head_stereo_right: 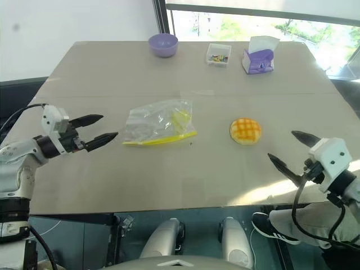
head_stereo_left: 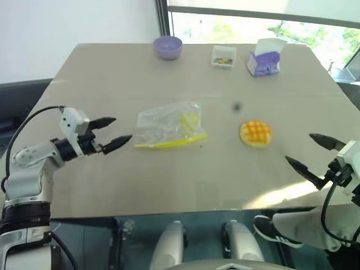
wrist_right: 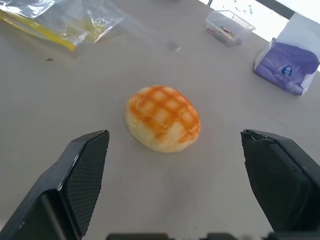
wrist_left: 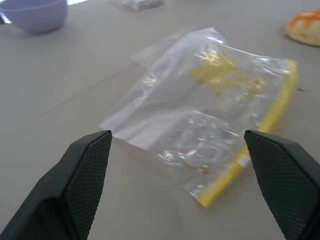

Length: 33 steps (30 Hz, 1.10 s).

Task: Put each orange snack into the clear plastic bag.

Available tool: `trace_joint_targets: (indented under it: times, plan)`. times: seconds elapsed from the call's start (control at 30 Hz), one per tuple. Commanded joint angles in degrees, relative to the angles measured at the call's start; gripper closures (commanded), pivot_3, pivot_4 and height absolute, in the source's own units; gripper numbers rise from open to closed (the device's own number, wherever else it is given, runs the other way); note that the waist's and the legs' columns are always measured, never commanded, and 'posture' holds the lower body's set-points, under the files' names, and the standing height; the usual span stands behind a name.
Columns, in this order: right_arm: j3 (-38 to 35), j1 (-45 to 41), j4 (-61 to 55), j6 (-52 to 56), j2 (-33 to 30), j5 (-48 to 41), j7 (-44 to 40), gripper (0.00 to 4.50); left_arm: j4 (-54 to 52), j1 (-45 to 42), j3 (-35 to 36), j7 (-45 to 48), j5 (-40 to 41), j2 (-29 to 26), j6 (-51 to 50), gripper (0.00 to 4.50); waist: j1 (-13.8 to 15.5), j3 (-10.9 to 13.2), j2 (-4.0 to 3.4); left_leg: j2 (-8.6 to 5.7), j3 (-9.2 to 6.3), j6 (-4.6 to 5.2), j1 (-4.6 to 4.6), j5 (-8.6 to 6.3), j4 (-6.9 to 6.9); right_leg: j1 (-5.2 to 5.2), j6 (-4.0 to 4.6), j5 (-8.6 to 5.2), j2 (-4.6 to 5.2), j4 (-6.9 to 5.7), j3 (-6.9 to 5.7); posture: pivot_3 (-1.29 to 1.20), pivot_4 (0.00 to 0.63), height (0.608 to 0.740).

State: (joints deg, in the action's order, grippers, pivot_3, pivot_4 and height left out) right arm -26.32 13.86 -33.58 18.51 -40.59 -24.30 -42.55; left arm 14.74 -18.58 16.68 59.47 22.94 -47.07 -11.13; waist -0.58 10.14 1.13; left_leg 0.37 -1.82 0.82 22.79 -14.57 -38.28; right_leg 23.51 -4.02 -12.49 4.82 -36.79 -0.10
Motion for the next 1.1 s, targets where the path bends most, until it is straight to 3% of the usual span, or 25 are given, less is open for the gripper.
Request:
trace_joint_targets:
  times: [0.03, 0.27, 0.43, 0.9, 1.1]
  plan:
    - [1.0, -1.2, -2.0, -0.7, 0.4, 0.1, 1.2, 0.00, -0.1, -2.0, -1.0, -2.2, -1.3, -1.5, -4.2, 0.02, 0.0, 0.0, 0.00, 0.00, 0.00, 0.00, 0.00, 0.00, 0.00, 0.00, 0.00, 0.00, 0.00, 0.00, 0.00, 0.00, 0.150, 0.737]
    - [3.2, -2.5, -2.0, -1.0, 0.7, 1.0, 2.0, 0.00, -0.4, -5.2, -3.9, -1.7, 3.0, -5.0, -30.3, 0.02, -0.2, 0.0, 0.01, -0.01, -0.01, 0.00, 0.00, 0.00, 0.00, 0.01, 0.00, 0.00, -0.02, -0.02, 0.00, 0.00, 0.150, 0.737]
    - [4.1, -3.5, -2.9, -0.8, 1.0, 0.9, 2.8, 0.00, 6.8, -14.1, -6.3, -0.6, 5.6, -5.5, -46.3, 0.02, 0.0, 0.0, 0.03, -0.01, -0.07, 0.00, 0.00, 0.00, -0.02, 0.00, -0.02, -0.01, -0.06, -0.06, -0.04, 0.00, 0.150, 0.737]
    - [6.0, -1.6, -7.0, -0.7, 3.6, 2.6, 6.3, 0.00, 32.2, -32.6, -12.2, -2.5, 0.4, 2.5, -54.1, 0.02, 0.1, 0.0, 0.08, -0.04, -0.04, 0.00, 0.00, 0.00, -0.05, 0.00, -0.01, 0.00, -0.07, -0.09, 0.01, 0.00, 0.150, 0.737]
    - [5.8, -0.1, -9.0, -0.4, 4.2, 2.6, 7.1, 0.00, 34.7, -35.6, -16.4, 4.6, 0.0, 5.2, -57.4, 0.02, 0.4, 0.0, 0.03, -0.07, -0.03, 0.00, -0.01, 0.00, -0.06, -0.02, -0.01, 0.00, -0.04, -0.11, 0.01, 0.00, 0.150, 0.737]
